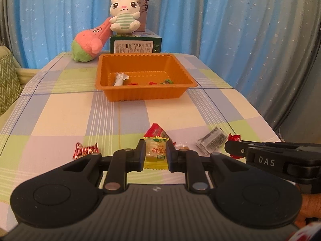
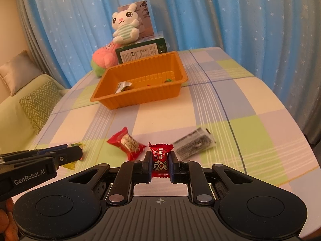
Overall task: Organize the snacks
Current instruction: 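Carry both candies over the orange tray and open both tools to drop them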
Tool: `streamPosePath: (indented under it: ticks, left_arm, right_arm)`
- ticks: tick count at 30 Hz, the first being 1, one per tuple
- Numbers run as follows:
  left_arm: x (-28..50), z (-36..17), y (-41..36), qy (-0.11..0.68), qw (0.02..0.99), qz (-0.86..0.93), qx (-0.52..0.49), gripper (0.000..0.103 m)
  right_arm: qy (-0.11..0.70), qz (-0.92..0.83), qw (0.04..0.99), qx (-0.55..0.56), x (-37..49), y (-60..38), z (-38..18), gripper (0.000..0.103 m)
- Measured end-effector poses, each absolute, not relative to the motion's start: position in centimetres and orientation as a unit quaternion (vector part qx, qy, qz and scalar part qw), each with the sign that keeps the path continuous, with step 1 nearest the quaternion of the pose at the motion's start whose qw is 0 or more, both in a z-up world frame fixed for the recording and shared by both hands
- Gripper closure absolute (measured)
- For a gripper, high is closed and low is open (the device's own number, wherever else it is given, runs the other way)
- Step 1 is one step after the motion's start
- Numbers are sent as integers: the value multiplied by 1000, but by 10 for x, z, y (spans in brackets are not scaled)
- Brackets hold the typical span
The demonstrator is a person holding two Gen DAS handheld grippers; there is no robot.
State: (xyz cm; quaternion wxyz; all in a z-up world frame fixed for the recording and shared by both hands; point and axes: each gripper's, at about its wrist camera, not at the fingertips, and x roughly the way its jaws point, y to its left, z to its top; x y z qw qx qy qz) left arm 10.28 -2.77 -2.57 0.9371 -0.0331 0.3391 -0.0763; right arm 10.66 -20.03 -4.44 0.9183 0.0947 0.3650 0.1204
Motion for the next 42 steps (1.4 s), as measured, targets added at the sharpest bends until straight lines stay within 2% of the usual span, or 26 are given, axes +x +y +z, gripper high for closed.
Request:
streamPosePath:
  ticks: [19,42]
  left_arm:
    - [216,-4,-3,298,951,-84,-18,84]
    - [345,-49,1,309,943,-106,-61,84]
  right_arm:
    - [323,142,935,46,208,-190,-20,87]
    - [334,164,926,70,338,-179,-40,87]
